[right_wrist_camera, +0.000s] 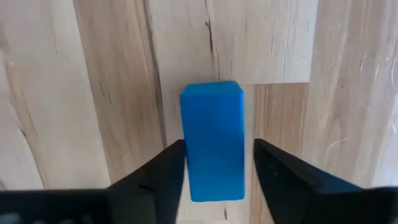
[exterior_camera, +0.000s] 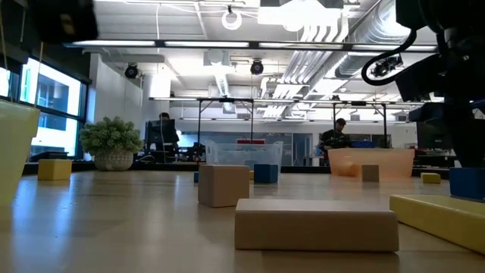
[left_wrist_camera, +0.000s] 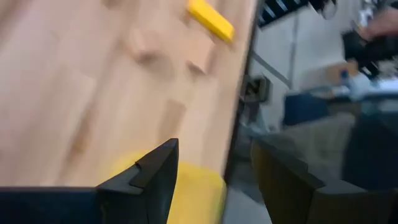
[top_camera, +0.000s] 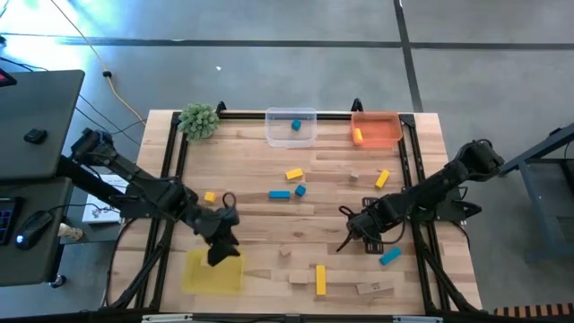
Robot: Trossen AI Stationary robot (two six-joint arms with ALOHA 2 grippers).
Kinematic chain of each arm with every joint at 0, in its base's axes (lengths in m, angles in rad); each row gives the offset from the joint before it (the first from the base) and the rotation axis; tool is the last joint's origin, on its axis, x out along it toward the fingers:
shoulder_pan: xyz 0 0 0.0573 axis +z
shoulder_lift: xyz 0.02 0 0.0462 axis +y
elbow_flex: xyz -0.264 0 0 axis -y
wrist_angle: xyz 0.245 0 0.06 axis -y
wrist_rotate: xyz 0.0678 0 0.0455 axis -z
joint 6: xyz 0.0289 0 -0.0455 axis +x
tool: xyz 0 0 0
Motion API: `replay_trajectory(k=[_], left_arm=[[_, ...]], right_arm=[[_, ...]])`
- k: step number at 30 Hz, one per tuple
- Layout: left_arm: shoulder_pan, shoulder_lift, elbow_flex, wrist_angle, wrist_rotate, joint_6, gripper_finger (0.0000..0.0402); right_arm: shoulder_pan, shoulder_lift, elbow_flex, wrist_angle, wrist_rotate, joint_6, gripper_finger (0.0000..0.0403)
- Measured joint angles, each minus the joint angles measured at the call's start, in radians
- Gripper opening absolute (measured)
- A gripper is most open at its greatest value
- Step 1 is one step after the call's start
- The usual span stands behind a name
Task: Sort & place blocks by color
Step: Put the blue block into the transparent bin
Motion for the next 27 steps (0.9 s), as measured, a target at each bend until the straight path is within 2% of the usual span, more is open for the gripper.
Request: replay_trajectory(k=[4, 8, 16, 27], left_arm=[[0.082, -0.001, 0.000, 0.000, -0.025, 0.065, 0.0193], [0.160, -0.001, 0.000, 0.000, -0.032, 0.122, 0.0193], [0.293, -0.007, 0.000, 0.001, -0.032, 0.237, 0.0193], [0.448, -0.007, 0.000, 0.000, -0.032, 0.397, 0.0193]], right_arm=[[-0.019, -0.001, 0.000, 0.009, -0.013, 0.024, 0.0122], [-0.043, -0.003, 0.002, 0.013, -0.040, 0.055, 0.0094], [-0.088, 0.001, 0.044, 0.028, -0.038, 0.117, 0.0091], [-0.219, 0.001, 0.206, 0.030, 0.101, 0.127, 0.0091]])
